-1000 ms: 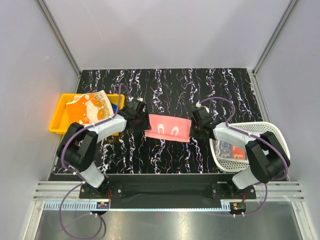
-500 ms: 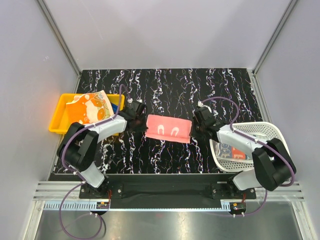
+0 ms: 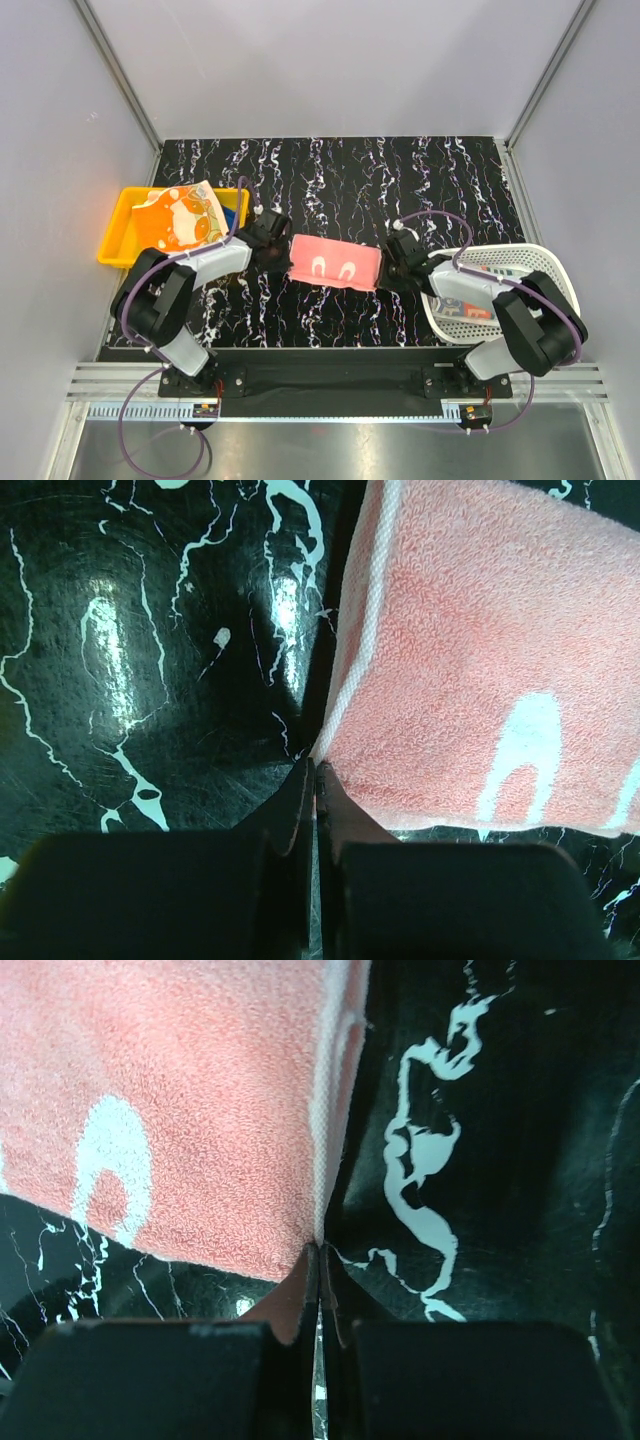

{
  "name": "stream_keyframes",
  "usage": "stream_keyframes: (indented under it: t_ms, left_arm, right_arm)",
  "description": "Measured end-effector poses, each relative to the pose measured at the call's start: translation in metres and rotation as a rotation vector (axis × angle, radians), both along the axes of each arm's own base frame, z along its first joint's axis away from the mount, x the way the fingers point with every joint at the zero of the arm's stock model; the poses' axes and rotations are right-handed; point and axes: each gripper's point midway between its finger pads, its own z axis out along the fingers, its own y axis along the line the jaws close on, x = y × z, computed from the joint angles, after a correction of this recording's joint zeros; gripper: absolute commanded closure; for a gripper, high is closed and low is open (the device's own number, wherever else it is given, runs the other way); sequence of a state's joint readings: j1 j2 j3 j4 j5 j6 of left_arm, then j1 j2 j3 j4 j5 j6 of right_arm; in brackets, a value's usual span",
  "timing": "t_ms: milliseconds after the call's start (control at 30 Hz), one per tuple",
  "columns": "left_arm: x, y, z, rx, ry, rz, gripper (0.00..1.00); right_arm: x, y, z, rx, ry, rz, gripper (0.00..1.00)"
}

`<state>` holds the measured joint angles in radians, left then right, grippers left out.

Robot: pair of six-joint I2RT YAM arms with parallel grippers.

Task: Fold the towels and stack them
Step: Fold the towel

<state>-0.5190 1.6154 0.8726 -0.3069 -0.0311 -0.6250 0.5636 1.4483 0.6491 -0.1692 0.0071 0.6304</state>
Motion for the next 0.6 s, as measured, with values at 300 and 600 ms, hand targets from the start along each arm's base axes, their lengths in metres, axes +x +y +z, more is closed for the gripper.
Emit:
stream_keyframes:
  t_ms: [300, 600]
  left_arm:
    - [-0.017, 0.016, 0.009, 0.062, 0.023, -0.006, 0.83]
    - [-0.017, 0.011, 0.077, 0.145, -0.084, -0.047, 0.48]
  right_arm:
    - [-0.017, 0.007, 0.006, 0.014, -0.009, 0.024, 0.67]
    - [-0.020, -0.008, 0.065, 0.033, -0.123, -0.008, 0.52]
